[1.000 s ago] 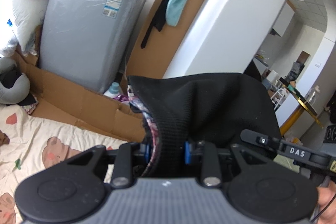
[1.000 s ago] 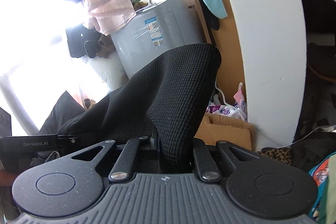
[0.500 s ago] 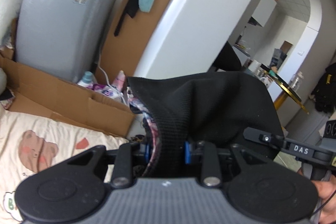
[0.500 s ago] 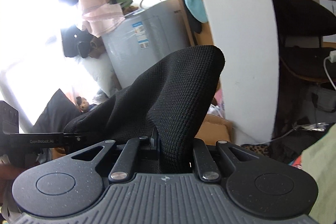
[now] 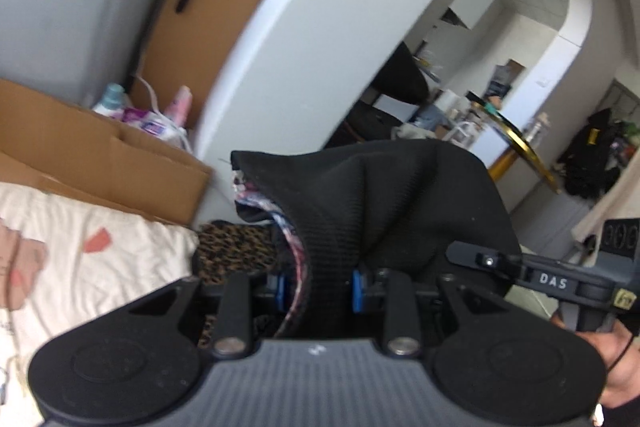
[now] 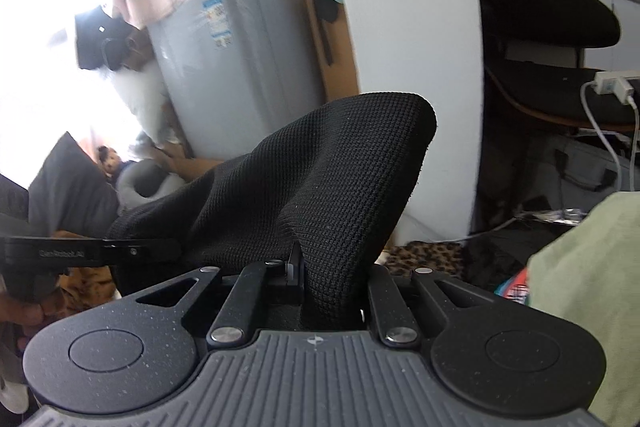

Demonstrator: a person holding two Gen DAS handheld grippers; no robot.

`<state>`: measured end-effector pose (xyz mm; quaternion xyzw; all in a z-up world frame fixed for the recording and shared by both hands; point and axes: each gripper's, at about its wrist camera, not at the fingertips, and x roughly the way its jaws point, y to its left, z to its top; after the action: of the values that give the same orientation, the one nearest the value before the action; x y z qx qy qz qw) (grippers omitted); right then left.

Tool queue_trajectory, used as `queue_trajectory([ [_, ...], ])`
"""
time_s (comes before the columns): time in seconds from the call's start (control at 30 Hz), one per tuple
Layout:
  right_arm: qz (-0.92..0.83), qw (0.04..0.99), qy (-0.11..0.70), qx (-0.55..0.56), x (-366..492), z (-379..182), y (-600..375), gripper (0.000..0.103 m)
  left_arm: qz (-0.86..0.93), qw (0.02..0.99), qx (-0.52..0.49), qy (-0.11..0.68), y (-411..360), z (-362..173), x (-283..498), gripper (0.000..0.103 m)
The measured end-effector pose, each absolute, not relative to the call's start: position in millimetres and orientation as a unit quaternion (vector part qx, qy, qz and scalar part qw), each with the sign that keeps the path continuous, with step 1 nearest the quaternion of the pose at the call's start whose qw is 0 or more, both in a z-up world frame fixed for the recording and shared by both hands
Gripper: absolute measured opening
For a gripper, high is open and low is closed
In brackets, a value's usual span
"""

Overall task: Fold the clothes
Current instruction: 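Carry the held shorts with both grippers toward the clothes pile beside the bed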

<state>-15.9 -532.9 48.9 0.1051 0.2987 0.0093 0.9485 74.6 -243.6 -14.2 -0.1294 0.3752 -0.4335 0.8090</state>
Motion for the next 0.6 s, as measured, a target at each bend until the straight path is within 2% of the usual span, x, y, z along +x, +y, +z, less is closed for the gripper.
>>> queue_trajectory([
  [0.27, -0.034, 0.942, 0.313, 0.118, -15, 25, -558, 0.01, -0.495, 0.767, -0.13, 0.387, -269, -57, 95, 0.031],
  [0.6, -0.091, 0.935, 0.317, 0.134, 15, -38, -598, 0.01, -0.555, 0.706, -0.148, 0.415, -310, -143, 140, 0.031],
])
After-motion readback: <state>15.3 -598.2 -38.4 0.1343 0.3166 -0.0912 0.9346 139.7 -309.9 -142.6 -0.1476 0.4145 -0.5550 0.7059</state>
